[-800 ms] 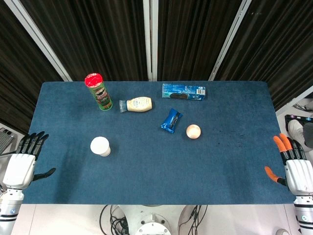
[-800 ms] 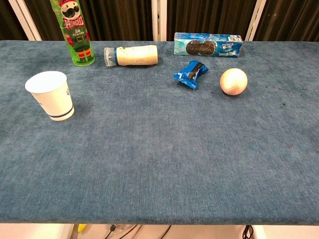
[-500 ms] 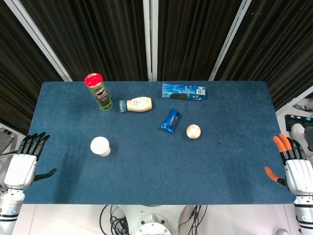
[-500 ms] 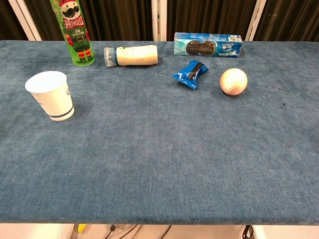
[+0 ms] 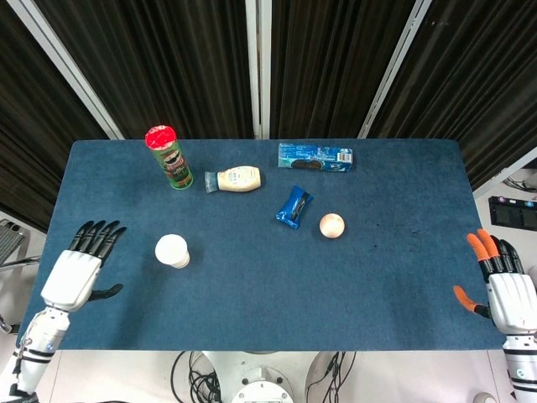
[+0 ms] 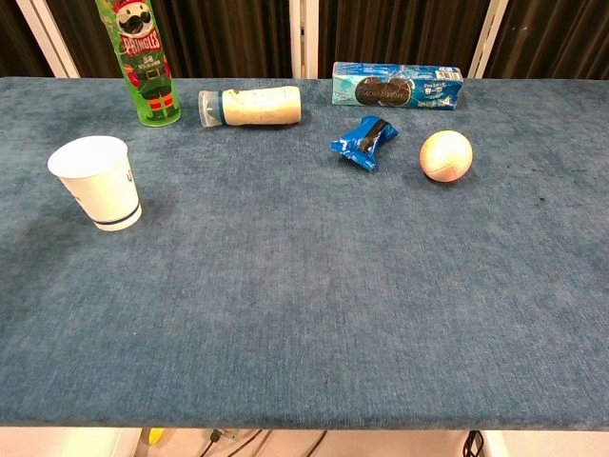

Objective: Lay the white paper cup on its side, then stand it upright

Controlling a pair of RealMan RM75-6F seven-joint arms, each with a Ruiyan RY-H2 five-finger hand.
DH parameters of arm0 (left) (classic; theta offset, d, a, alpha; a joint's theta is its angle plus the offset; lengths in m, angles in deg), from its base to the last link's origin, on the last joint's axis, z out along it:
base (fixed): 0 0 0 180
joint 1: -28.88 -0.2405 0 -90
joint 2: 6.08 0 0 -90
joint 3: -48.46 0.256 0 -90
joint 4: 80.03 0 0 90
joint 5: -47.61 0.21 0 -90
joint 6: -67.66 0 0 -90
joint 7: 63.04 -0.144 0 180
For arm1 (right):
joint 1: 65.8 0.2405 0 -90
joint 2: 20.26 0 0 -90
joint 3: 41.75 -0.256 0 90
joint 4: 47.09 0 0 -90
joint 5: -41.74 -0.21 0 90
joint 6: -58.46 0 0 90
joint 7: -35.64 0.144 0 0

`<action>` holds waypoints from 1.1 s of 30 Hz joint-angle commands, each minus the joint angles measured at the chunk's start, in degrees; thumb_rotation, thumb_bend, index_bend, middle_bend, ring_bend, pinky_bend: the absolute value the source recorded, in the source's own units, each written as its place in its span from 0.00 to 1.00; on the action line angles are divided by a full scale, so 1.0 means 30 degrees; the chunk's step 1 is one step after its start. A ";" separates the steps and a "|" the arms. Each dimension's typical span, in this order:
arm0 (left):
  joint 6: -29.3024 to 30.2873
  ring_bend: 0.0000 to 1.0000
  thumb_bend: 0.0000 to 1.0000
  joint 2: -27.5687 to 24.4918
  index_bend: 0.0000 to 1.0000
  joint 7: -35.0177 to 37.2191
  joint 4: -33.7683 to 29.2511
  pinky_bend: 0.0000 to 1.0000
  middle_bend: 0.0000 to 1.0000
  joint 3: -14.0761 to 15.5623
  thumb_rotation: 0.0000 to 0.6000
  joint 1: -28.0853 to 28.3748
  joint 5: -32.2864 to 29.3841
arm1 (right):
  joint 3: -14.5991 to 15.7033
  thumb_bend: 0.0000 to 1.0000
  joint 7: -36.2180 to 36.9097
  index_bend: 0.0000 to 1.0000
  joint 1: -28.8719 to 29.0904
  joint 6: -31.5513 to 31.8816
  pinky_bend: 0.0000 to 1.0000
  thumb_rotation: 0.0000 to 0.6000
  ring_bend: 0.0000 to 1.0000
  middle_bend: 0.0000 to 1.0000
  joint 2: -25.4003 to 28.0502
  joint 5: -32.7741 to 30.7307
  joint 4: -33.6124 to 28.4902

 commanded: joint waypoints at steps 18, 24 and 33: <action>-0.7560 0.00 0.09 0.2570 0.08 -1.1010 -0.0585 0.00 0.04 -0.1333 1.00 0.5543 -0.3168 | -0.0060 0.19 0.0455 0.00 0.0102 -0.0474 0.00 1.00 0.00 0.00 -0.0014 -0.0386 0.0505; -0.8249 0.00 0.09 0.2905 0.08 -1.5769 -0.0412 0.00 0.06 -0.1154 1.00 0.6587 -0.5380 | -0.0250 0.19 0.0812 0.00 0.0084 -0.0576 0.00 1.00 0.00 0.00 0.0029 -0.0822 0.0736; -0.7775 0.00 0.10 0.3249 0.13 -1.9195 -0.0254 0.00 0.11 -0.0423 1.00 0.7330 -0.7895 | -0.0290 0.19 0.0778 0.00 0.0156 -0.0852 0.00 1.00 0.00 0.00 -0.0076 -0.1061 0.0933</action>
